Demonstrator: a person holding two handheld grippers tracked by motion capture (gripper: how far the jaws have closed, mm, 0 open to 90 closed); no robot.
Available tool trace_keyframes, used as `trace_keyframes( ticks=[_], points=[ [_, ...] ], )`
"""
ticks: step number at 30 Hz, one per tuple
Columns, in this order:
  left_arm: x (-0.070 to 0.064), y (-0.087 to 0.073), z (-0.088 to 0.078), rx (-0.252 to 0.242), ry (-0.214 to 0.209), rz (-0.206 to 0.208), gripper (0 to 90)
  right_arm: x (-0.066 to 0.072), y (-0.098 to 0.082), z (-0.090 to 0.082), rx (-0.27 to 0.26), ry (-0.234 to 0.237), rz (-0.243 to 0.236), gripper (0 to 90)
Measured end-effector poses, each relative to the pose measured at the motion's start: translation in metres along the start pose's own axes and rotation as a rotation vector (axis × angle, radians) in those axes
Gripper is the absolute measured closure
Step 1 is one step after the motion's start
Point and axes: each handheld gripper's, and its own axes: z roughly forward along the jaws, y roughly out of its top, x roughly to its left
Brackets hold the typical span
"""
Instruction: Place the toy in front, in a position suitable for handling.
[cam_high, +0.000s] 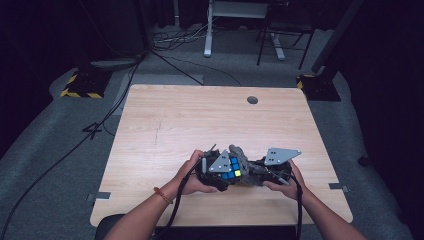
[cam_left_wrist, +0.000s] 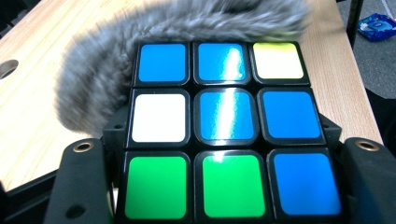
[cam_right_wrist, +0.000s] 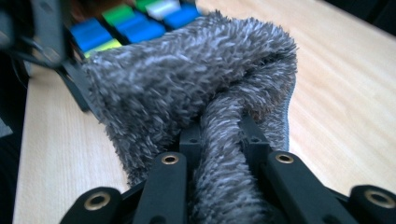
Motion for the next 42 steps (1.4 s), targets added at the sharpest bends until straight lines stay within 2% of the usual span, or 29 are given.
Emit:
trace_keyframes(
  ticks=[3,6,12,13,16,21,28,32,35,42],
  points=[
    [0.000,0.000,-0.002,-0.005,0.000,-0.002,33.4,-0.002,-0.004,0.008,0.058,0.006,0.027,76.5],
    [0.001,0.000,-0.002,-0.001,-0.004,0.000,33.4,0.000,-0.005,0.010,0.074,0.015,0.027,76.4],
    [0.001,-0.003,0.003,0.026,-0.004,-0.014,33.4,0.006,0.005,-0.003,0.010,-0.008,0.002,76.3],
    [0.001,-0.003,0.004,0.022,-0.005,-0.003,33.4,0.009,0.007,-0.005,0.007,-0.016,-0.011,76.3],
    [0.000,-0.003,0.005,0.017,-0.014,-0.007,33.3,0.014,0.012,-0.012,-0.015,-0.034,-0.041,76.3],
    [0.000,-0.005,0.010,0.029,-0.026,-0.020,33.2,0.015,0.014,-0.014,-0.034,-0.035,-0.035,76.3],
    [0.004,-0.006,0.012,0.019,-0.052,-0.048,33.0,0.015,0.015,-0.016,-0.060,-0.039,-0.023,76.3],
    [0.001,-0.005,0.016,0.049,-0.052,-0.024,33.2,0.015,0.016,-0.016,-0.076,-0.023,-0.023,76.4],
    [0.000,-0.005,0.016,0.056,-0.041,-0.021,33.3,0.016,0.017,-0.014,-0.057,-0.045,-0.054,76.4],
    [0.001,-0.003,0.010,0.041,-0.023,-0.010,33.4,0.009,0.009,-0.009,-0.028,-0.042,-0.027,76.3]
  ],
)
